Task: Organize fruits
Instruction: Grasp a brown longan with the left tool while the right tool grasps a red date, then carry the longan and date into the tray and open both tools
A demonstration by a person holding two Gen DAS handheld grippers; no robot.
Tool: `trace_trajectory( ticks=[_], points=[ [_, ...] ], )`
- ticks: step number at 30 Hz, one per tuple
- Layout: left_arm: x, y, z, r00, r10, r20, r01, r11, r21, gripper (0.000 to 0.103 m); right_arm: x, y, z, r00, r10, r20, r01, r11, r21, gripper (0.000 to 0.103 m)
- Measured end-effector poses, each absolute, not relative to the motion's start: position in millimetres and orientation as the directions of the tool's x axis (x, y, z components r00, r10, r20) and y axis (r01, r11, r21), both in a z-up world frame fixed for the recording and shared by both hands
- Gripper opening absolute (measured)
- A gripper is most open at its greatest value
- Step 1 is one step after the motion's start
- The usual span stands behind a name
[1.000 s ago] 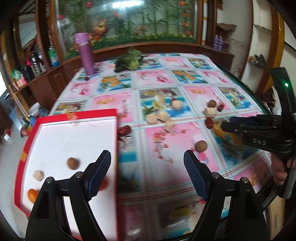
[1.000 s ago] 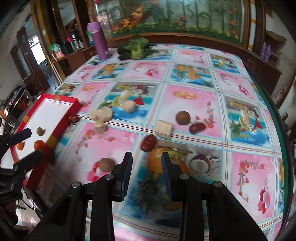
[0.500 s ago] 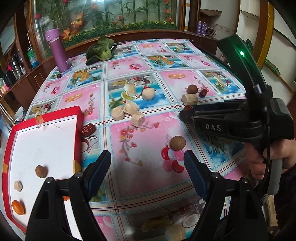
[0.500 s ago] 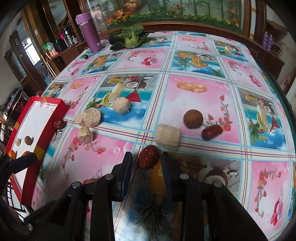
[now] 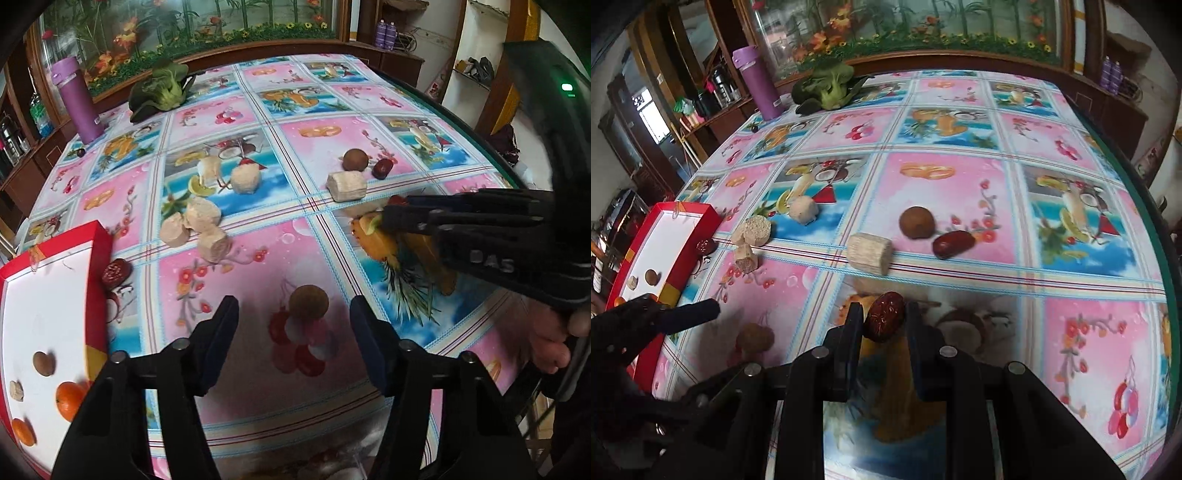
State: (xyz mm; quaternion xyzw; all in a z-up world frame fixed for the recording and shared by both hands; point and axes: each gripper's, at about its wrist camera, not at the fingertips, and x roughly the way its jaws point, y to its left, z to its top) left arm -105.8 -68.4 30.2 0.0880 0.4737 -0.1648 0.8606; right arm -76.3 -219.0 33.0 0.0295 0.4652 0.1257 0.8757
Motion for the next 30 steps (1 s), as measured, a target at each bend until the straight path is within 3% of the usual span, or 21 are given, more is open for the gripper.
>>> trace_trajectory(
  ticks=[10,12,16,18,30],
  points=[
    [-103.5,-69.4,27.3,0.499,-0.202,-0.842,0.361,0.933,-0.01,0.051,-81.7,-221.7,41.0,0.551,0.274,-0.788,-0.19,0.961,0.201,0.022],
    [-102.6,-69.9,25.2,0.491,-0.211,-0.846,0.365,0.931,-0.021,0.041,-83.0,-220.3,41.9,0.555,0.273,-0.786,-0.188,0.961,0.201,0.022],
    [-102.2,-73.0,20.0,0.48,-0.233,-0.846,0.372,0.927,-0.044,0.036,-84.1,-221.8,41.9,0.558,0.268,-0.785,-0.173,0.963,0.206,0.022],
    [-102.5,-74.6,20.2,0.48,-0.239,-0.844,0.382,0.923,-0.044,0.025,-85.0,-223.0,41.6,0.557,0.264,-0.787,-0.166,0.964,0.206,0.022],
    [-110.4,-46.9,44.5,0.553,-0.243,-0.797,0.325,0.944,-0.063,0.025,-89.1,-189.2,59.6,0.57,0.271,-0.775,-0.228,0.959,0.168,0.022]
  ],
)
